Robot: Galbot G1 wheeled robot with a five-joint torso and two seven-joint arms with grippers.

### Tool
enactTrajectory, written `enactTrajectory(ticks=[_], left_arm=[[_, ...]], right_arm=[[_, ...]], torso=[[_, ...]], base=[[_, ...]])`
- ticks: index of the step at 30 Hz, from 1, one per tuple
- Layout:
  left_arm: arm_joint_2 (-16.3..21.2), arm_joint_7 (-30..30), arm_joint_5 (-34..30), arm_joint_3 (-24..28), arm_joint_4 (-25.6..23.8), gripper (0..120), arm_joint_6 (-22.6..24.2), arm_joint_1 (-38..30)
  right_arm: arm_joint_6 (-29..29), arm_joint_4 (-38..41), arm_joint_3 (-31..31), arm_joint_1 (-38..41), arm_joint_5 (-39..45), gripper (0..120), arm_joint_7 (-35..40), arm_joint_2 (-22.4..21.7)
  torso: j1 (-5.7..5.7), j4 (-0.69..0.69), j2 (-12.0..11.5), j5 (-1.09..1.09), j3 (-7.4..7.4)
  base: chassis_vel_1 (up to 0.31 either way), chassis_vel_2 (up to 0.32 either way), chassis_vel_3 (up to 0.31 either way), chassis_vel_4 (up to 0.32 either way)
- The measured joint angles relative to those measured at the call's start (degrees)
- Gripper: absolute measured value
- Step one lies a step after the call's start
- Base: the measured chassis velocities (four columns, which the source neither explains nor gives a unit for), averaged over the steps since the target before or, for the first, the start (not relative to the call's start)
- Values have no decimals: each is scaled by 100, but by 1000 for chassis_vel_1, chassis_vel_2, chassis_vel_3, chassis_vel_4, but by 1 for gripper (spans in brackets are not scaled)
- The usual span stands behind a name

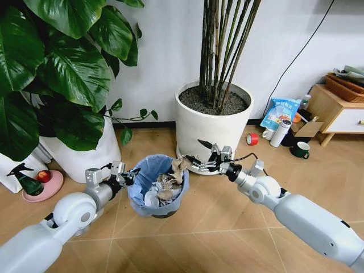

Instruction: Pick up the trash bin and place the garbage on the floor into it.

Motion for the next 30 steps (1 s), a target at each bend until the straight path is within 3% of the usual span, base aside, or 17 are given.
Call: enactTrajectory(ticks=[15,30], left_arm=[[-25,3,-25,-210,-42,0,-5,124],[48,-1,-31,-802,-166,0,-13,524]], right_arm=[[0,-37,65,17,-27,100,127,44],[-11,-60,788,-715,-225,100,421,-16]], torso=[[0,1,0,0,0],[0,0,0,0,0]], base=[[0,0,0,0],[0,0,0,0]])
